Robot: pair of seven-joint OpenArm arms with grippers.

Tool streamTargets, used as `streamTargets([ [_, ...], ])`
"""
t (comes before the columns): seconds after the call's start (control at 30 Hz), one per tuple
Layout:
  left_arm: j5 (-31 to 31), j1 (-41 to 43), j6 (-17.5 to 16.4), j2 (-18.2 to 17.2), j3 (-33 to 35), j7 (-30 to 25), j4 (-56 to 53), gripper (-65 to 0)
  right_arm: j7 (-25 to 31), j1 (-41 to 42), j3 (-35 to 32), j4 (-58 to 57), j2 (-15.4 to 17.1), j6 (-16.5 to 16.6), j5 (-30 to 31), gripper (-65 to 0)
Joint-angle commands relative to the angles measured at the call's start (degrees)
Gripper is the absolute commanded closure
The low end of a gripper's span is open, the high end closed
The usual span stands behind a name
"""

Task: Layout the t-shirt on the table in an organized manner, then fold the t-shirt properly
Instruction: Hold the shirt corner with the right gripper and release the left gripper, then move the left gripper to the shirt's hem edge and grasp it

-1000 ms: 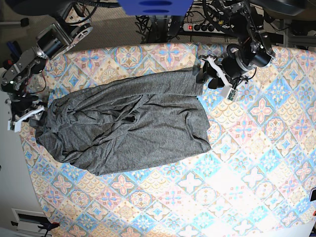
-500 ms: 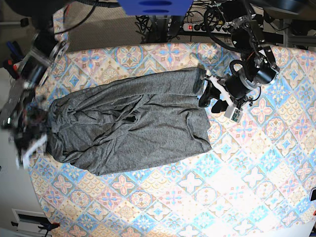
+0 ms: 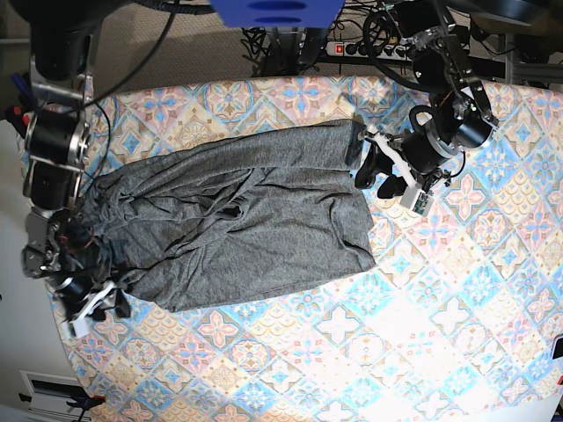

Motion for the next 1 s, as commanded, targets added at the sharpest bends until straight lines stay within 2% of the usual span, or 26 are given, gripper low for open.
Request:
streamTargets([
  [0.0,-1.1,-0.6,-0.1,-0.1,-0.1,-1.2,1.0,-26.0,2.1,1.7,-1.1,-2.3,1.2,0.3,0.2,-37.7],
  [0.13,1.1,-0.6,-0.1,-0.8,0.1,-1.2,1.0,-26.0,9.7,5.9,-6.1,-11.9,1.2,0.3,0.2,-37.7],
  [0.27,2.7,-0.6,-0.1,-0.9,0.0,-1.1,1.1,-26.0,17.3,6.2,-9.6,-18.9,1.1,0.2,0.2,-37.7],
  [0.43,2.8,0.7,-0.1,-1.0,-0.1,-1.3,1.2,-26.0,24.5,6.0,-15.4,-21.5,1.1,-7.6,0.2,-37.7],
  [0.53,2.8,1.1,-0.1,-1.0,-0.1,-1.3,1.2,-26.0,24.8,6.0,-19.3,-21.5,1.1,-7.8,0.3,-37.7],
  [0.77,2.8,0.1,-0.1,-1.0,-0.1,-1.4,1.2,-26.0,24.7,5.9,-20.1,-21.5,0.8,-7.8,0.3,-37.7],
  [0.97,3.4,-9.2,-0.1,-1.0,-0.2,-1.4,-0.6,-26.5,24.6,2.4,-19.9,-21.5,0.7,-7.8,0.3,-37.7],
])
